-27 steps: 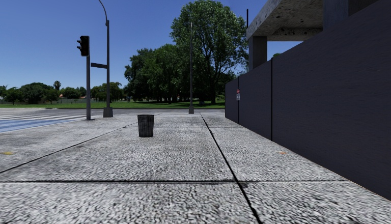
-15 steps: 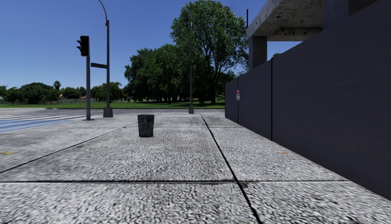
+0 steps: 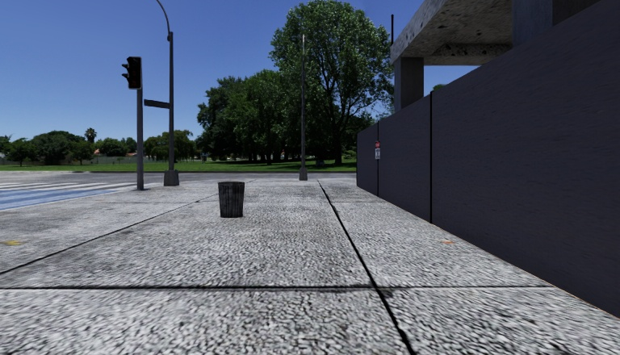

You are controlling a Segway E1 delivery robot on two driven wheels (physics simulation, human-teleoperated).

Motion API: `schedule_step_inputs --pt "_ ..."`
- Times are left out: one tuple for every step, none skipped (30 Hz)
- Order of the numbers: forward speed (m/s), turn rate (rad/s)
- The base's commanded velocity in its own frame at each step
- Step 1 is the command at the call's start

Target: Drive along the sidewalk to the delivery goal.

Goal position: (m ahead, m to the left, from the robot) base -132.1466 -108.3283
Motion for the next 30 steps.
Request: schedule_step_inputs --pt "0.00 0.00" --pt "0.00 0.00" --pt "0.00 0.00" --pt "0.05 0.00" --pt "0.25 0.00" --pt "0.39 0.00" --pt "0.39 0.00" --pt "0.54 0.00" --pt "0.74 0.00" --pt "0.79 0.00" --pt "0.79 0.00" --pt "0.80 0.00" --pt "0.81 0.04" --pt "0.81 0.14" --pt "0.81 0.14" --pt "0.81 0.20" --pt "0.83 0.26" --pt "0.89 0.35" --pt "0.89 0.35" --pt "0.97 0.43" --pt "1.03 0.46" --pt "1.05 0.47" --pt "1.05 0.47" --pt "1.06 0.47" --pt "1.07 0.47" --pt "1.07 0.47" --pt "1.08 0.48" --pt "1.09 0.48" --pt "1.10 0.52" --pt "1.10 0.52"
